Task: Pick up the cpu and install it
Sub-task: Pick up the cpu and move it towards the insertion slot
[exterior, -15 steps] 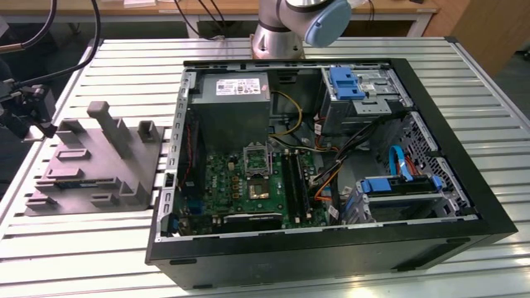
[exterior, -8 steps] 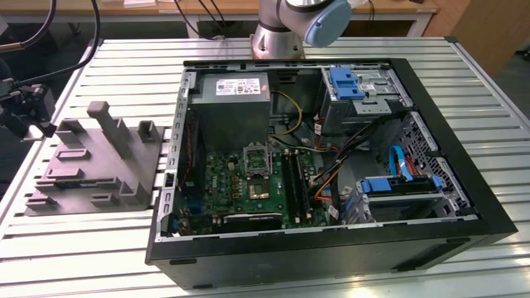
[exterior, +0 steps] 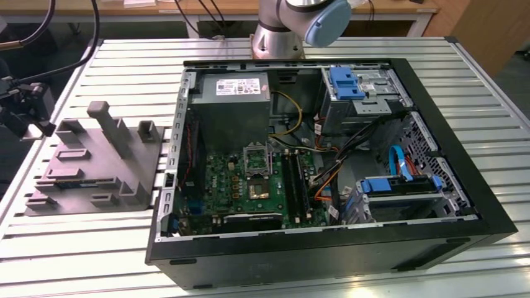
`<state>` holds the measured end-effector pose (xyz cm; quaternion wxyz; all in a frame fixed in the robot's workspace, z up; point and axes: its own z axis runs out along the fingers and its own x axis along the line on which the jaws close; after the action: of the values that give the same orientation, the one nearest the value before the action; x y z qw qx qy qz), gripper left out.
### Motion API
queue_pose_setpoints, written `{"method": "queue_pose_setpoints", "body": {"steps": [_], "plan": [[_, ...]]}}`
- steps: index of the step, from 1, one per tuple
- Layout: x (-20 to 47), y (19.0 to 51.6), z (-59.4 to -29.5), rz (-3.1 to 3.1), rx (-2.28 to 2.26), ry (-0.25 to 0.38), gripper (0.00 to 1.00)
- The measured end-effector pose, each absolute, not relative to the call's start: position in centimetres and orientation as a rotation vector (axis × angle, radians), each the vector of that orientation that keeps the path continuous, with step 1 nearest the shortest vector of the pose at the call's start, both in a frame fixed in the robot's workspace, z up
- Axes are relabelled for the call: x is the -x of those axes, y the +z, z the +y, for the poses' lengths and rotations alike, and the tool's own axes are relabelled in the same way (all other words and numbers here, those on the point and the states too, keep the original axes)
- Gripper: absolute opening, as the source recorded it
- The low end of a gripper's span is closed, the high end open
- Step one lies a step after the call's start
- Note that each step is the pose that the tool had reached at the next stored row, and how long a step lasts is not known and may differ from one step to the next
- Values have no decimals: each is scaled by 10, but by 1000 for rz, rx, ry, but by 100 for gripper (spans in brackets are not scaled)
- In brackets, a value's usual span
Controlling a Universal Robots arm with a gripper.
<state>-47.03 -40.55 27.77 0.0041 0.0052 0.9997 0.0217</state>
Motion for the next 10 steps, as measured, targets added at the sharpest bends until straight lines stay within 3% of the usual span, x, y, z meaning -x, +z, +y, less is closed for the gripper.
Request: {"method": "queue_pose_setpoints", "body": {"steps": [10], "plan": [[470,284,-405,3133,-16,68,47]]}}
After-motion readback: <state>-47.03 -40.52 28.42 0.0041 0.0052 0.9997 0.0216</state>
